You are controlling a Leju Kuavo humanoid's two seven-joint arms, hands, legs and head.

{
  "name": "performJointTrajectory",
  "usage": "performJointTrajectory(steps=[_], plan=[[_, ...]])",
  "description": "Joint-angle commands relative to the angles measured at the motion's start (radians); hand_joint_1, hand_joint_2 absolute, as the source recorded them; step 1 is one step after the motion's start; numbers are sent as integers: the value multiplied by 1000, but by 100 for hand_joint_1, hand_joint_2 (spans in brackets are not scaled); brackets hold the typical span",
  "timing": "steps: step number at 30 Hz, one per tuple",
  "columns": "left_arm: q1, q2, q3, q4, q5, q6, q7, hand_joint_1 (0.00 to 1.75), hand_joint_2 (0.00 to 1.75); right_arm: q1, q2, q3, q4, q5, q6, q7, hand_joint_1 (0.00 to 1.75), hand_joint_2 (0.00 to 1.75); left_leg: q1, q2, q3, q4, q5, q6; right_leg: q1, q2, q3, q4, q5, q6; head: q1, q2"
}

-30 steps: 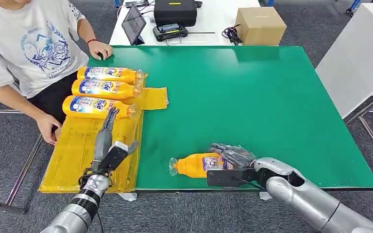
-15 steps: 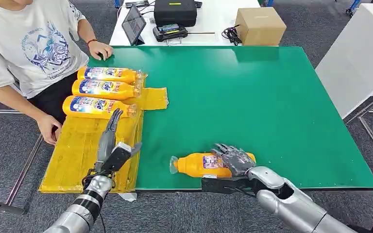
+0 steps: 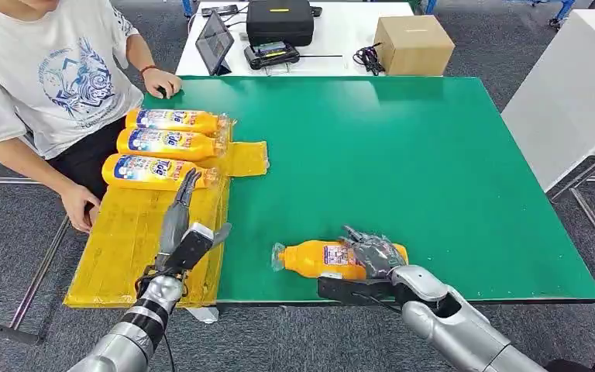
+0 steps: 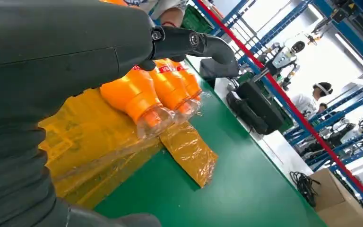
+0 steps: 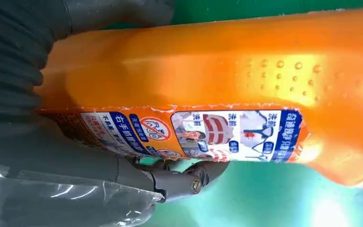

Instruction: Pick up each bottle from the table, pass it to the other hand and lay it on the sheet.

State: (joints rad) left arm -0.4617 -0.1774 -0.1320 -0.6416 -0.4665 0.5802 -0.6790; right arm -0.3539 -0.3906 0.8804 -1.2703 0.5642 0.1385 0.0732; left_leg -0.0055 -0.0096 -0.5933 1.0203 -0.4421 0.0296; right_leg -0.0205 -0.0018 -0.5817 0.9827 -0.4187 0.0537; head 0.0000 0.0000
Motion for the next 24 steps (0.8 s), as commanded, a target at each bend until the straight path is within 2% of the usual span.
performJointTrajectory(steps=[1,11,13,14,15,20,21,22,24], plan=[[-32,12,-24,63,4,2,-19,0,175,76,23,-71,51,-51,4,-27,175,175,1,-2,2,-1,0,-1,2,-2,3,-2,0,-2,0,0],[-28,16,-24,65,8,7,-19,0,175,91,28,-114,25,-90,-12,-52,175,175,2,-2,3,-1,0,-2,2,-2,4,-2,0,-2,0,0],[-21,19,-21,56,11,11,-19,0,175,121,47,-165,-11,-103,-63,-73,175,175,1,-1,2,-1,0,-1,2,-2,4,-2,0,-2,0,0],[-8,22,-11,42,17,19,-19,0,175,164,94,-234,-49,-96,-144,-108,175,175,2,-1,3,-1,0,-2,2,-2,4,-3,0,-3,0,0],[3,26,-4,28,21,17,-19,0,175,187,119,-259,-79,-78,-163,-108,175,175,2,-1,3,-2,0,-3,3,-2,5,-3,0,-3,0,0],[13,29,-1,16,21,11,-19,0,175,202,134,-269,-103,-59,-171,-92,175,175,2,2,1,-1,-1,-2,2,2,2,-1,0,-3,0,0],[18,23,22,9,29,2,-19,0,175,235,191,-342,-131,-49,-297,-170,175,175,2,3,1,-1,-2,-3,2,2,2,0,0,-3,-1,0],[37,14,57,-20,53,-37,-19,0,175,266,258,-399,-177,40,-395,-178,175,175,2,3,1,-1,-1,-3,2,2,1,0,-1,-3,0,0],[65,-3,99,-73,85,-106,3,0,175,298,339,-455,-264,98,-487,-199,175,175,2,1,1,-1,-1,-3,2,0,1,-1,0,-3,0,0]])
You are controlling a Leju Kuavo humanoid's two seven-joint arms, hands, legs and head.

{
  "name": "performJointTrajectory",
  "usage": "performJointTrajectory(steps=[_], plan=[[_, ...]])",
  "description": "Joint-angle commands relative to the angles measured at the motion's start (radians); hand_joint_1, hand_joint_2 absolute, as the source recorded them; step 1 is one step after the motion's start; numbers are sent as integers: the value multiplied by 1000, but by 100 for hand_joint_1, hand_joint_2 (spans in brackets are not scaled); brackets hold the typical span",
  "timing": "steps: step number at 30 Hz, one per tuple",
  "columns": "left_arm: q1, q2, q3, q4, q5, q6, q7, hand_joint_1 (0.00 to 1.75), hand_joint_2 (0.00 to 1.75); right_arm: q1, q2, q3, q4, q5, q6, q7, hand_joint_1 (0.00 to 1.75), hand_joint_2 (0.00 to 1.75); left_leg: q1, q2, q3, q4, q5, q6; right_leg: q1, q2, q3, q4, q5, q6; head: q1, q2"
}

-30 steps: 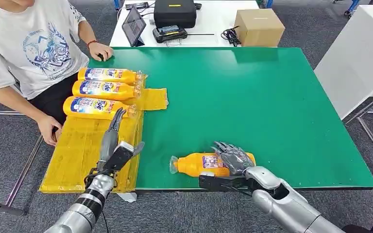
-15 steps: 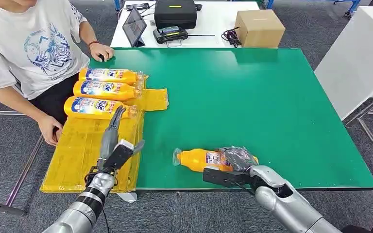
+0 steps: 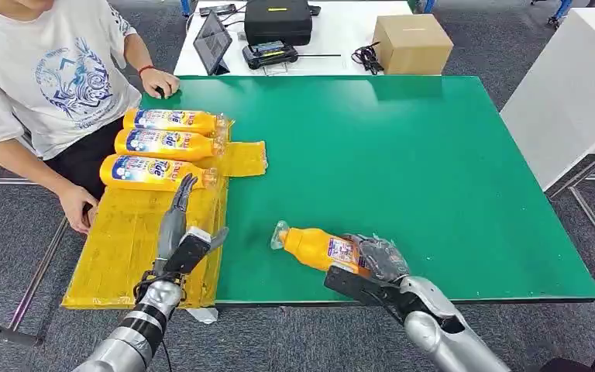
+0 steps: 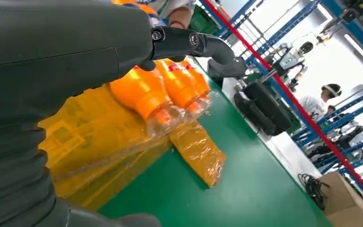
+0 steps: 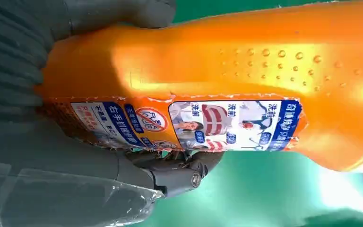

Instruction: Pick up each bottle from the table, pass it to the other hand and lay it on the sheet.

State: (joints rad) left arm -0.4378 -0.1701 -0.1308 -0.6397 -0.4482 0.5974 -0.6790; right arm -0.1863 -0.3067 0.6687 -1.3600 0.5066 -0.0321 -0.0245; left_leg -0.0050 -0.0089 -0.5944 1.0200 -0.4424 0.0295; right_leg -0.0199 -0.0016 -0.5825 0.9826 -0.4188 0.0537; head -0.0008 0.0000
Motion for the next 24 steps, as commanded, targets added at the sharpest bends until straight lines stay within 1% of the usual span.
performJointTrajectory(steps=[1,3,4,6,7,8,9,11,14,20,21,23,24], plan=[[52,-21,115,-107,90,-171,13,0,175,143,301,-279,-216,156,-390,-139,175,175,2,2,1,0,-2,-3,2,1,0,0,-1,-4,1,0],[62,-34,133,-151,125,-243,41,0,175,147,328,-311,-248,189,-441,-153,175,175,2,2,-3,2,-2,-3,2,2,-3,3,-1,-4,1,0],[59,-58,165,-177,223,-401,109,0,175,163,372,-364,-289,156,-537,-247,175,175,2,2,-5,1,-1,-2,1,2,-6,3,-1,-3,0,0],[53,-65,163,-187,226,-407,120,0,175,164,370,-374,-294,149,-537,-255,175,175,2,2,-6,1,-1,-2,2,1,-7,3,-1,-3,0,0],[53,-65,163,-187,226,-407,120,0,175,164,370,-374,-294,149,-537,-255,175,175,2,1,-5,2,-1,-2,2,0,-5,2,-2,-3,0,0],[51,-67,162,-187,225,-406,123,0,175,166,367,-377,-295,147,-535,-257,175,175,1,-3,-7,1,0,-1,1,-2,-6,1,-1,-2,1,0],[51,-66,161,-186,225,-408,124,0,175,168,367,-379,-294,144,-533,-259,175,175,2,-3,-5,1,-1,-2,2,-3,-4,1,-2,-3,1,0],[53,-63,161,-185,225,-410,123,0,175,168,368,-379,-290,143,-533,-262,175,175,2,0,-5,0,-1,-1,1,0,-4,1,-1,-3,0,0],[53,-63,161,-185,225,-410,123,0,175,168,368,-379,-290,143,-533,-262,175,175,0,-1,-6,0,0,-1,0,-1,-5,1,-1,-2,1,0],[53,-63,161,-185,225,-410,123,0,175,168,368,-379,-290,143,-533,-262,175,175,1,0,-4,0,-1,-2,1,0,-4,0,-1,-3,0,0],[50,-67,171,-178,259,-454,136,0,175,173,383,-393,-292,134,-558,-285,175,175,1,1,-4,0,-1,-2,1,0,-3,0,-2,-4,0,0],[46,-69,173,-186,321,-549,166,0,175,182,399,-419,-291,109,-574,-319,175,175,0,0,-6,0,0,-1,0,-1,-6,0,-1,-2,1,0],[43,-62,150,-186,325,-593,190,0,175,183,398,-424,-285,109,-572,-323,175,175,1,-1,-5,0,-1,-2,1,-1,-4,0,-1,-3,1,0]])
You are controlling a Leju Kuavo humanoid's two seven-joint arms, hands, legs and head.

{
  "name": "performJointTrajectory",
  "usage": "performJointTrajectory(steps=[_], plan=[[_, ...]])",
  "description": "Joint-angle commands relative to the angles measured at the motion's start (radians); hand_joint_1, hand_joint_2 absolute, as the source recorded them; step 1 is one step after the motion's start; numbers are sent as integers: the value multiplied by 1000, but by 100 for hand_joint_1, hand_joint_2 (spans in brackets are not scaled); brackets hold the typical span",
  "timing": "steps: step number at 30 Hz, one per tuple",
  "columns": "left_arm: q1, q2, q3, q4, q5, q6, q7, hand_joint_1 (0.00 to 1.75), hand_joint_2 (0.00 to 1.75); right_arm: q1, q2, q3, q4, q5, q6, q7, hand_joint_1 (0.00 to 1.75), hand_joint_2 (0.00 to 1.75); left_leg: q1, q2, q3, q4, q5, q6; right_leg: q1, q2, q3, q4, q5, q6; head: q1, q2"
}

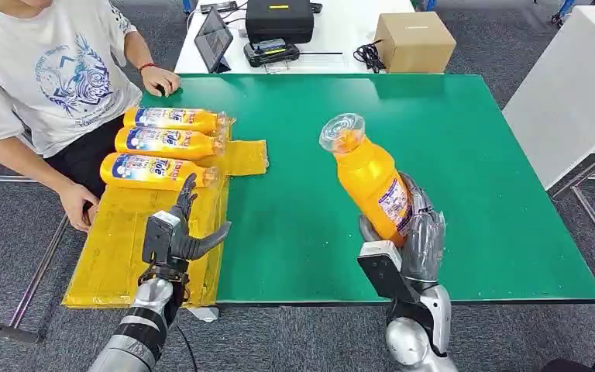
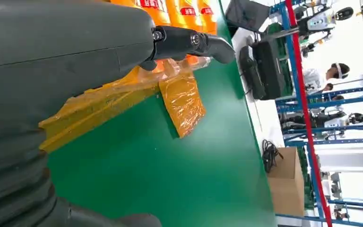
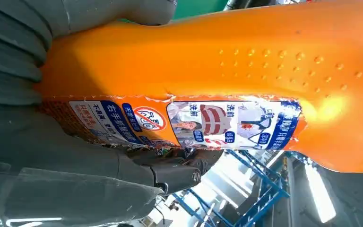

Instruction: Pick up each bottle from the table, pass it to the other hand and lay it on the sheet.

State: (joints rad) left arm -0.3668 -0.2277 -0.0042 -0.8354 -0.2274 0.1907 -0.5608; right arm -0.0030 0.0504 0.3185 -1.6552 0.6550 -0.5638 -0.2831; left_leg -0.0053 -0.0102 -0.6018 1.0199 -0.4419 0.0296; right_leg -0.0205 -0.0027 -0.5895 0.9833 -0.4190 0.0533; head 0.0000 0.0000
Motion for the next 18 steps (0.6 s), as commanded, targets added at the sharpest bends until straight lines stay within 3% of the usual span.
performJointTrajectory(steps=[1,2,10,11,13,18], plan=[[-27,-1,11,3,104,-203,79,0,175,0,44,-78,7,-59,-38,-82,175,175,2,1,4,0,-2,-2,2,0,5,-1,-1,-3,0,0],[-24,0,-2,-10,166,-297,131,0,175,1,47,-90,19,-64,-30,-100,175,175,1,1,2,0,-1,-2,1,0,2,0,-1,-2,0,0],[-31,19,-126,-33,326,-504,276,0,175,-18,69,-95,134,-102,38,-159,175,175,2,1,4,0,-1,-2,2,0,4,-1,-1,-3,0,0],[-22,43,-210,-34,456,-738,349,0,175,-24,92,-79,229,-141,151,-185,175,175,2,1,5,0,-2,-3,3,0,6,-2,-1,-4,0,0],[0,53,-282,-75,479,-698,337,0,175,-46,125,-74,360,-141,106,-270,175,175,2,1,5,-2,-1,-3,2,0,6,-3,0,-3,0,0],[1,69,-314,-91,507,-690,327,0,175,-45,122,-58,366,-129,92,-276,175,175,2,3,5,-2,-1,-2,2,3,5,-2,0,-3,0,0]])
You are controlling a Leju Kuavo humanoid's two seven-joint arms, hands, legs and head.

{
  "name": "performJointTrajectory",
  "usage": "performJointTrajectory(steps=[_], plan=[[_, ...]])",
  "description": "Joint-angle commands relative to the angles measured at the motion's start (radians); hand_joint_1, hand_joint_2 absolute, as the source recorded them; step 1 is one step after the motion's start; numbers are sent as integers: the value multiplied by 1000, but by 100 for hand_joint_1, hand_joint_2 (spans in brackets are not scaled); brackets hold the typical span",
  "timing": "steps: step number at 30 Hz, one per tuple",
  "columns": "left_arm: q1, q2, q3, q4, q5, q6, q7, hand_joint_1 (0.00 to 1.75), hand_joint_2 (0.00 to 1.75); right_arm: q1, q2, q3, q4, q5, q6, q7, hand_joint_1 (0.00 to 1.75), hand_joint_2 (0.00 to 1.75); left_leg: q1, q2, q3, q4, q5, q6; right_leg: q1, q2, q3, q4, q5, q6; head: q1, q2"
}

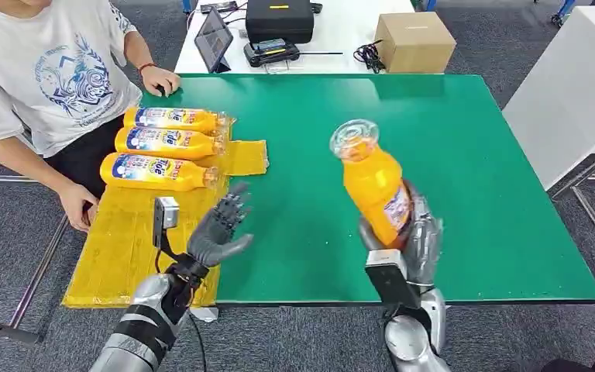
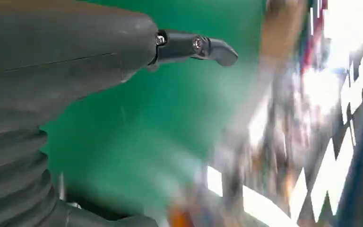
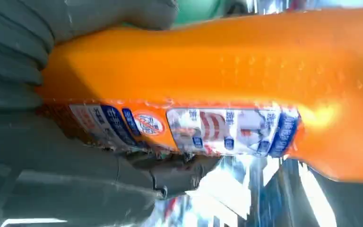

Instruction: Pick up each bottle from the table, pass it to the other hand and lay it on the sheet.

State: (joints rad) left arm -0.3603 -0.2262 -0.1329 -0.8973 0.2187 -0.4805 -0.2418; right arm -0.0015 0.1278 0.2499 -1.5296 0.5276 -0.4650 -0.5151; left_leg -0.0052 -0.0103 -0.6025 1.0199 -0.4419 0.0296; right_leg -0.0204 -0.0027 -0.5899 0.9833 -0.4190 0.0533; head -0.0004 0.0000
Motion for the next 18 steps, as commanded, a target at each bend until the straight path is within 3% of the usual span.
performJointTrajectory(steps=[1,18], plan=[[-8,75,-200,-36,66,-10,5,0,175,-45,43,16,239,4,-6,-37,175,175,1,2,2,-1,-1,-2,1,2,3,-1,0,-2,0,0],[17,80,-269,-84,67,26,-31,0,175,-81,94,71,308,-12,43,-27,175,175,1,3,2,-1,-1,-2,1,2,1,-1,0,-2,0,0]])
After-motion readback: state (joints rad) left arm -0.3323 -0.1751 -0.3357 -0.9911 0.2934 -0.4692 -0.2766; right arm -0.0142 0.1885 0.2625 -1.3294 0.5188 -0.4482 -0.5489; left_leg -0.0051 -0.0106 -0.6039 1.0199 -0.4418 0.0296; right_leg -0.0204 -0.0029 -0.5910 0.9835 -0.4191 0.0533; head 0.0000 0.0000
